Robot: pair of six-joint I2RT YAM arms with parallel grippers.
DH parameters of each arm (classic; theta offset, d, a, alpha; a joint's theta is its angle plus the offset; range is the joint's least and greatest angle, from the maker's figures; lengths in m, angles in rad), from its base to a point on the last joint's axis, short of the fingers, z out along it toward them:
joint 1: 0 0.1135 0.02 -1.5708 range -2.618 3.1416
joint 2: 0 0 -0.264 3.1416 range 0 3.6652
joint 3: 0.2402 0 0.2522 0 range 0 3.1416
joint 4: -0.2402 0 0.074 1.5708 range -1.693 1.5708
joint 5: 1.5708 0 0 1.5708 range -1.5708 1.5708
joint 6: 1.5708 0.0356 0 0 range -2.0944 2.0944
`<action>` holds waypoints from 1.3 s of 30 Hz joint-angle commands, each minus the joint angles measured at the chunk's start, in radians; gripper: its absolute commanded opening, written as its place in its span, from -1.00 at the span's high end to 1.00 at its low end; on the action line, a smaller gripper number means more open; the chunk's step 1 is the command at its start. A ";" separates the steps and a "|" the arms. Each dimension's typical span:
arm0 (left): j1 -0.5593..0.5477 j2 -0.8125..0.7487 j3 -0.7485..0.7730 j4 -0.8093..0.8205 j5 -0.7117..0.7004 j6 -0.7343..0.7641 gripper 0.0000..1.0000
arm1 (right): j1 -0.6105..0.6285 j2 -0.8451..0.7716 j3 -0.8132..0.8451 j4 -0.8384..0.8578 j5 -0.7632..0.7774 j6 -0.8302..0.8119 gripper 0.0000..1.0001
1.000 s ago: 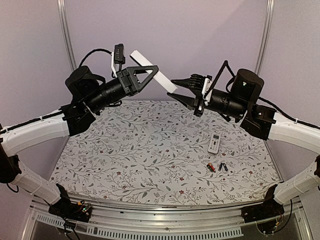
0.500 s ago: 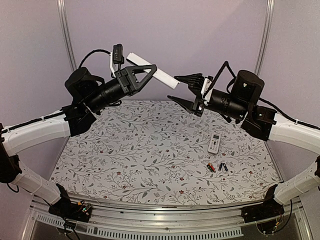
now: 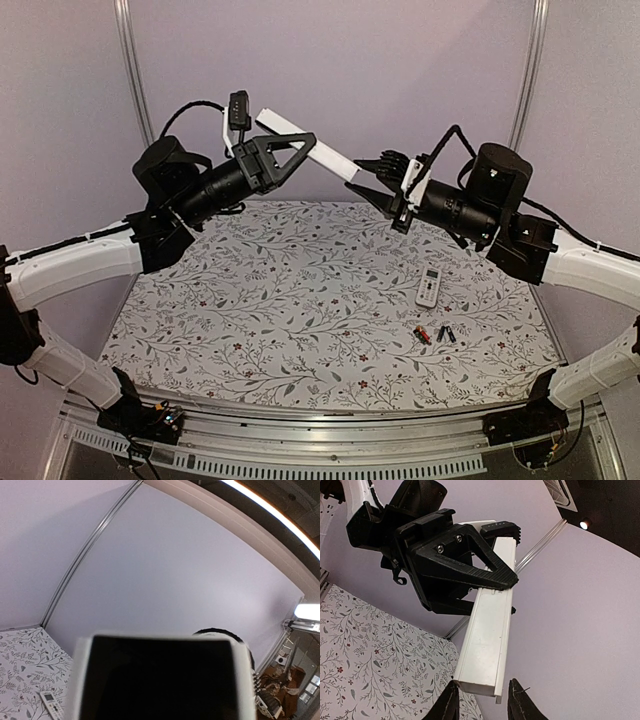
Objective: Load the batteries into the remote control
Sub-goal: Remove the battery cover from the remote control.
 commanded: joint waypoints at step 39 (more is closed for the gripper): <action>0.005 0.036 0.003 0.039 0.015 -0.008 1.00 | 0.004 -0.033 0.019 -0.101 0.072 -0.045 0.84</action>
